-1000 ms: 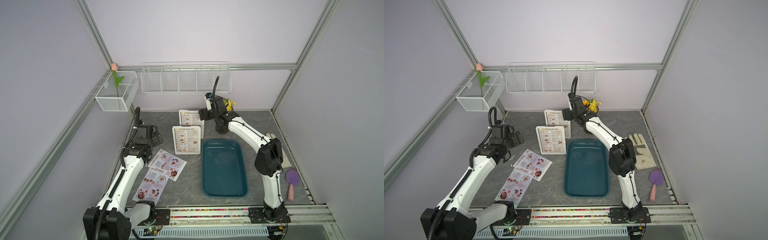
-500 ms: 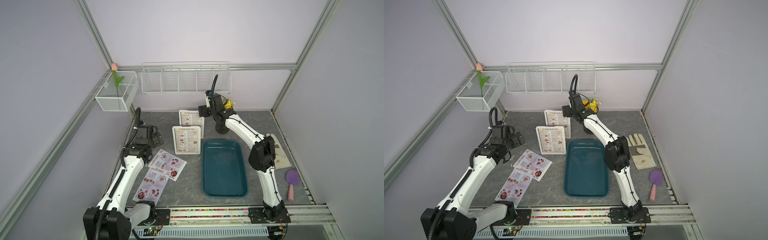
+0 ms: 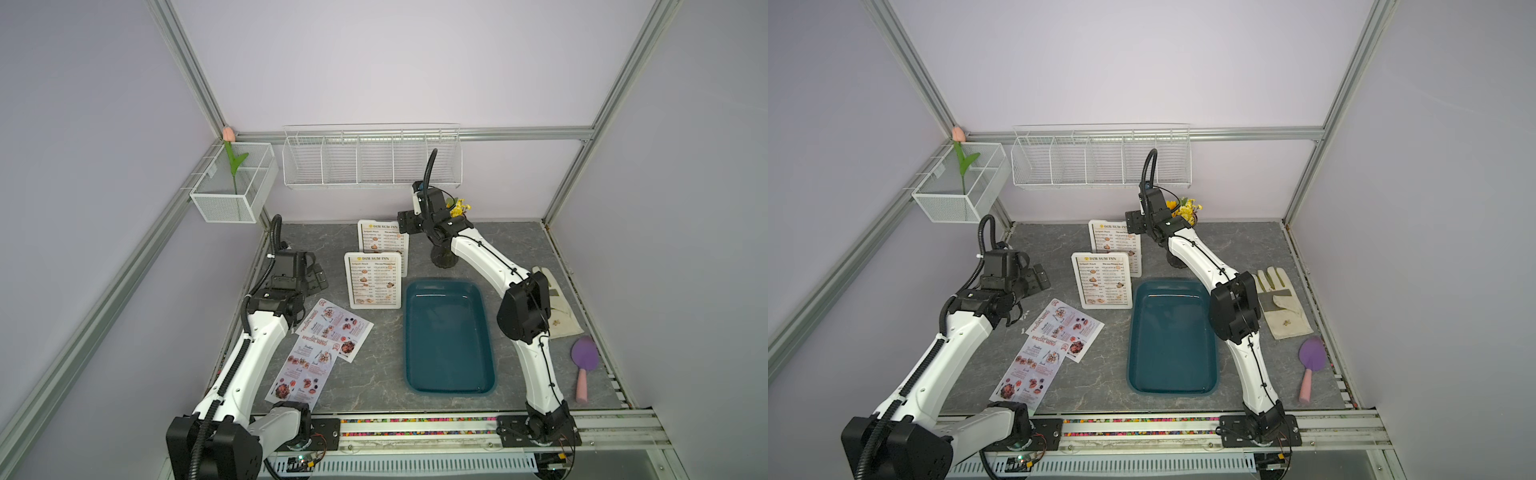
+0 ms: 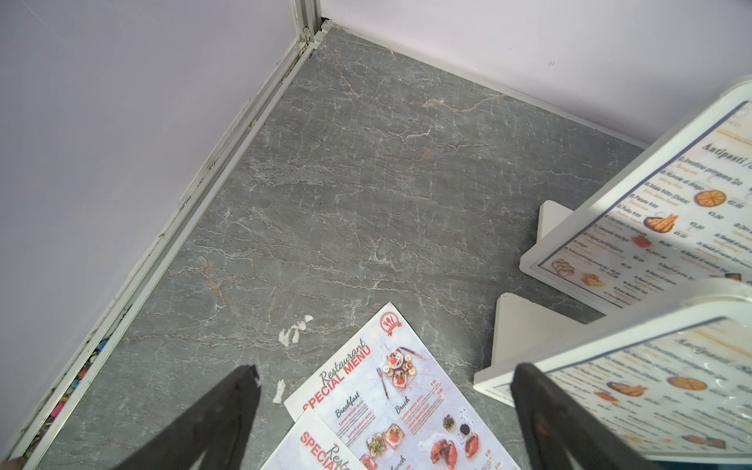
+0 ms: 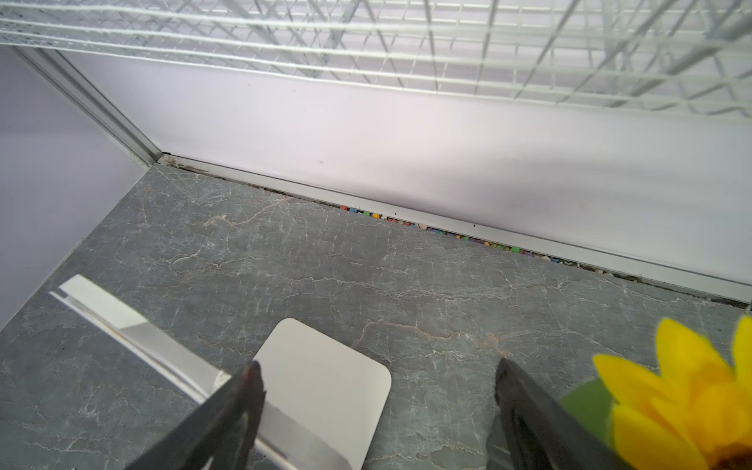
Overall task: Replace the menus in the menu holders
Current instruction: Adjust the menu at the menu holder, then reset both arms
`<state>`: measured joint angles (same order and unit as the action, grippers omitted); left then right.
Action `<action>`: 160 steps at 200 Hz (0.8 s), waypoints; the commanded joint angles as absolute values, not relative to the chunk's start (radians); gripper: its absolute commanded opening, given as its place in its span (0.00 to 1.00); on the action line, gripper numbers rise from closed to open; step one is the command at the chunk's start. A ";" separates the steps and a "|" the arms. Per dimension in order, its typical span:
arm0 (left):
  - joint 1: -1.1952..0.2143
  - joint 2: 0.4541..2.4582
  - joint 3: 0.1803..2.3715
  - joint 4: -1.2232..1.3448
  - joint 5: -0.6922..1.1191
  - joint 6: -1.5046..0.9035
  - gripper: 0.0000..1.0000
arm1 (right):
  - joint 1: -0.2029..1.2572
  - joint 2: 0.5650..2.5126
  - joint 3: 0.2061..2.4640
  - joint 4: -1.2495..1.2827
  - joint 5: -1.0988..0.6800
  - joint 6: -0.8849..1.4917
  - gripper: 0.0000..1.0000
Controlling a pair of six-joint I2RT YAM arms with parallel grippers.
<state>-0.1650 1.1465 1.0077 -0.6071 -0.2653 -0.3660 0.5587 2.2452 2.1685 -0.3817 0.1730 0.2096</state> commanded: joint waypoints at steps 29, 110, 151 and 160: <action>-0.169 1.156 0.989 -0.465 -0.366 -0.394 0.99 | 0.549 2.013 2.001 -0.341 0.125 0.180 0.89; -0.134 1.271 0.780 -0.090 -0.596 -0.295 0.99 | 0.384 1.418 1.137 -0.171 0.064 0.158 0.89; -0.058 1.267 0.618 0.165 -0.463 -0.232 0.99 | 0.228 1.251 0.801 -0.016 0.094 0.123 0.89; -0.057 1.281 0.604 0.192 -0.463 -0.218 0.99 | 0.188 1.242 0.747 0.049 0.099 0.115 0.89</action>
